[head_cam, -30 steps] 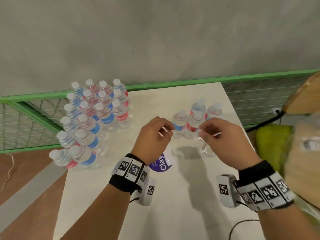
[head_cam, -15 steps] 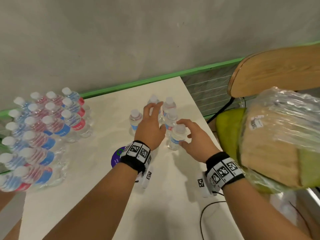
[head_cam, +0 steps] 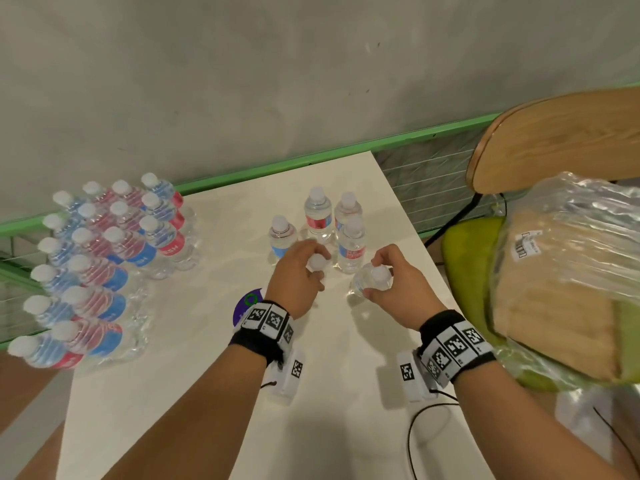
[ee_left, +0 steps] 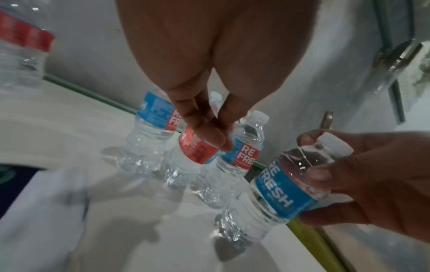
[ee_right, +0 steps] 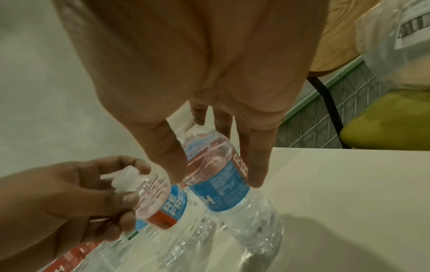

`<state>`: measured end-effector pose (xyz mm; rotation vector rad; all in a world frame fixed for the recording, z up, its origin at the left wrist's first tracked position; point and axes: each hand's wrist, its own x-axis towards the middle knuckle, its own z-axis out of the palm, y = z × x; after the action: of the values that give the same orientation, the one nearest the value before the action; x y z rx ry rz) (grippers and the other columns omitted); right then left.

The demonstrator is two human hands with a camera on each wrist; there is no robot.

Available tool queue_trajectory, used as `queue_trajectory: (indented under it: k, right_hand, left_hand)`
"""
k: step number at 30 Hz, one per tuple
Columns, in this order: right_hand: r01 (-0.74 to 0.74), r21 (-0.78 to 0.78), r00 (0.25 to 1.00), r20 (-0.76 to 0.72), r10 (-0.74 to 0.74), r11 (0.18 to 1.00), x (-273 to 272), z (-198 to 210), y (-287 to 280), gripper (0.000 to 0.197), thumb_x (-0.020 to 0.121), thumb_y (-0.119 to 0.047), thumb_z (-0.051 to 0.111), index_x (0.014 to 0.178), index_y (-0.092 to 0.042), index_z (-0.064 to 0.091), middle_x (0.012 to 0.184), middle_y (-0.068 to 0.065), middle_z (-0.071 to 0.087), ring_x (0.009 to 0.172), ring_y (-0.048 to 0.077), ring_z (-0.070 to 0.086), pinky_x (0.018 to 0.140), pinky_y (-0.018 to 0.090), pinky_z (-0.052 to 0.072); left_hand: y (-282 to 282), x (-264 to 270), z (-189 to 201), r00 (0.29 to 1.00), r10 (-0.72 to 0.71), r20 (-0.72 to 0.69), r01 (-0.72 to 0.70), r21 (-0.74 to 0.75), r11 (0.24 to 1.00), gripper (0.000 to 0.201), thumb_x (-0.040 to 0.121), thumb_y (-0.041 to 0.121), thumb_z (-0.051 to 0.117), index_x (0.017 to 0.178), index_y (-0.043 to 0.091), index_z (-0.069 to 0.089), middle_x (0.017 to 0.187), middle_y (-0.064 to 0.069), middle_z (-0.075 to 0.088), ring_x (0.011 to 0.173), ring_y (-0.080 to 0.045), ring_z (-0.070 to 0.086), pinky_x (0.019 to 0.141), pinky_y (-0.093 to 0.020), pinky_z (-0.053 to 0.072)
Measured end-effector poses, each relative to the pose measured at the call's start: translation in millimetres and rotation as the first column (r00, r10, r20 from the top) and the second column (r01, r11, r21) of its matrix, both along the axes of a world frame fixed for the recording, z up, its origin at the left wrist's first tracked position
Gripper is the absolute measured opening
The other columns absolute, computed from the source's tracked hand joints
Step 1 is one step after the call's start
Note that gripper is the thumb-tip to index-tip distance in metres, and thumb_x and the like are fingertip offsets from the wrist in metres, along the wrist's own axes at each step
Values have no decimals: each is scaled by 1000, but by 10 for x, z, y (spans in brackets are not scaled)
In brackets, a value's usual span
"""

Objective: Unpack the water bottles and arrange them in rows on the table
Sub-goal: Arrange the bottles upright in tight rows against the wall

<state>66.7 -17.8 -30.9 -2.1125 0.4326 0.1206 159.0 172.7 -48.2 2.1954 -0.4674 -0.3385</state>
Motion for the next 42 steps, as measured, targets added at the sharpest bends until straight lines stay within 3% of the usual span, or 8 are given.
queue_trajectory:
  k: [3, 7, 13, 21, 25, 32, 39, 42]
  right_hand:
    - [-8, -41, 1000, -4, 8, 999, -25, -3, 46, 44, 73, -19, 79, 97, -28, 43, 93, -5, 61, 84, 15, 59, 69, 27, 50]
    - [15, -23, 1000, -11, -15, 1000, -73, -12, 163, 39, 81, -23, 75, 103, -24, 42, 92, -4, 61, 83, 15, 60, 66, 26, 46]
    - [-31, 154, 999, -31, 36, 988, -76, -53, 522, 30, 88, -33, 67, 105, -31, 43, 101, -3, 62, 88, 26, 63, 79, 47, 57]
    - [-188, 278, 981, 7, 194, 942, 249, 64, 1347, 23, 95, -36, 58, 108, -24, 44, 105, 9, 64, 95, 28, 64, 67, 38, 59]
    - [-321, 219, 944, 4, 329, 921, 413, 29, 1762, 20, 92, -42, 57, 100, -30, 43, 97, 12, 62, 82, 30, 59, 74, 51, 57]
    - [-439, 106, 893, -56, 446, 892, 612, -10, 2315, 22, 94, -34, 57, 105, -23, 42, 77, 0, 54, 60, 16, 48, 58, 27, 40]
    - [-396, 77, 918, 22, 396, 915, 799, -31, 2506, 13, 92, -25, 61, 100, -26, 51, 99, -3, 61, 92, 23, 58, 82, 36, 50]
    - [-419, 55, 908, 17, 418, 906, 858, 1, 2544, 14, 92, -25, 61, 102, -29, 52, 102, -4, 62, 94, 23, 60, 82, 36, 51]
  left_hand:
    - [158, -104, 39, 989, -66, -133, 52, -108, 993, 37, 82, -6, 62, 98, 27, 65, 126, 16, 56, 63, -21, 67, 65, -21, 53]
    - [513, -122, 171, 977, -14, -214, -14, -133, 991, 28, 85, 14, 72, 100, 37, 65, 95, 2, 72, 63, -21, 68, 68, -31, 57]
    - [1223, -211, 228, 969, 15, -246, -50, -139, 989, 22, 88, 23, 71, 106, 35, 65, 103, 15, 69, 76, -7, 59, 78, -26, 52]
    - [2095, -167, 183, 946, 321, -44, -318, 61, 946, 22, 85, 40, 70, 98, 32, 54, 93, -1, 49, 79, -20, 56, 78, -41, 52]
    - [2372, -121, 189, 905, 421, 58, -424, 165, 890, 32, 85, 42, 70, 103, 21, 52, 94, 1, 43, 75, -18, 51, 72, -36, 46]
    - [2593, -78, 214, 905, 407, 122, -424, 297, 855, 44, 83, 50, 70, 93, 16, 44, 92, -1, 46, 77, -21, 47, 65, -31, 34]
    - [2686, -31, 159, 919, 394, 27, -389, 234, 891, 48, 82, 57, 67, 96, 19, 41, 92, 1, 53, 73, -21, 55, 67, -36, 47]
    - [2746, -28, 158, 942, 336, 18, -332, 212, 919, 42, 84, 45, 68, 113, 25, 46, 107, 3, 56, 91, -18, 58, 78, -31, 46]
